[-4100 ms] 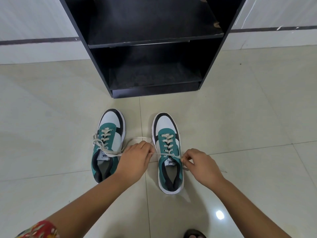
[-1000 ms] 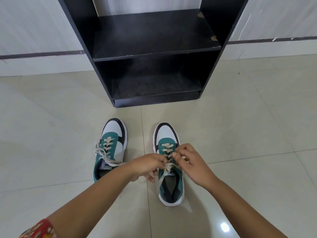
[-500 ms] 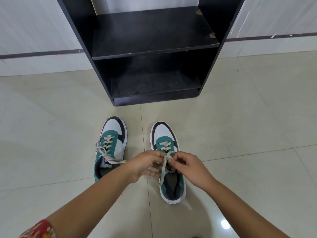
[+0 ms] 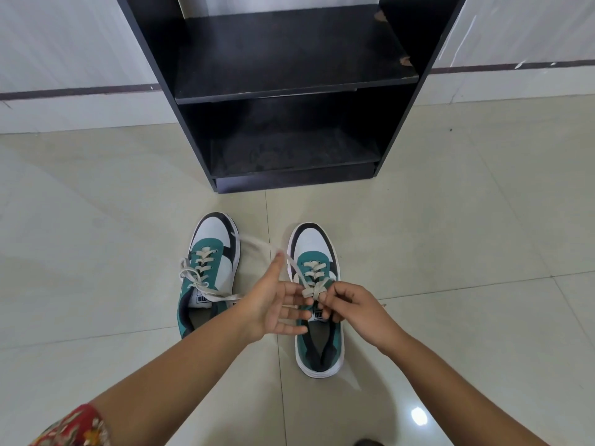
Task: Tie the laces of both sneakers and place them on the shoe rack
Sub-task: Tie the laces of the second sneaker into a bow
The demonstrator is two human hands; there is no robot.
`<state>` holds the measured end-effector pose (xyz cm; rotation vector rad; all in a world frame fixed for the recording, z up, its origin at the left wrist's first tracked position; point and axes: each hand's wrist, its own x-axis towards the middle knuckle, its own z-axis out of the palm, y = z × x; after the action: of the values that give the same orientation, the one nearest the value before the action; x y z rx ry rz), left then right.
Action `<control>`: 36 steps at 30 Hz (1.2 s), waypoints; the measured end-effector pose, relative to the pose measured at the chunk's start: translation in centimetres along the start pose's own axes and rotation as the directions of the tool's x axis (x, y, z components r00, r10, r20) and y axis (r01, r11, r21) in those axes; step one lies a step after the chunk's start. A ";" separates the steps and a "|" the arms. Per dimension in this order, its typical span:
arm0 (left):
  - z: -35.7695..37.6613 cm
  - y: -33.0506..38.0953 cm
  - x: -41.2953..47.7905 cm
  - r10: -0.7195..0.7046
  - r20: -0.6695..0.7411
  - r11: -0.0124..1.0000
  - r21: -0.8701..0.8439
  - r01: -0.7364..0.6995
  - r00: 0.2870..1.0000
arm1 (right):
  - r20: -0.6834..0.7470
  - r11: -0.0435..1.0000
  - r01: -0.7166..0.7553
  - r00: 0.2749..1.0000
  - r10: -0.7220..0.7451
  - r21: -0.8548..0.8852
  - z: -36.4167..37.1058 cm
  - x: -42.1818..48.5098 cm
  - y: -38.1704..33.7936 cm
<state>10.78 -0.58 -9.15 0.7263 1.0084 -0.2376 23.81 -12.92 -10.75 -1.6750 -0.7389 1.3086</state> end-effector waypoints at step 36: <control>-1.6 -3.6 0.0 0.695 -0.048 0.422 0.834 -0.354 0.717 | -0.090 0.932 -0.104 0.986 0.143 0.348 -1.3 -1.2 0.1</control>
<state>7.90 -2.19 -11.20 1.9698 0.9591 0.0754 24.68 -14.30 -10.25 -1.5147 -0.3181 1.3294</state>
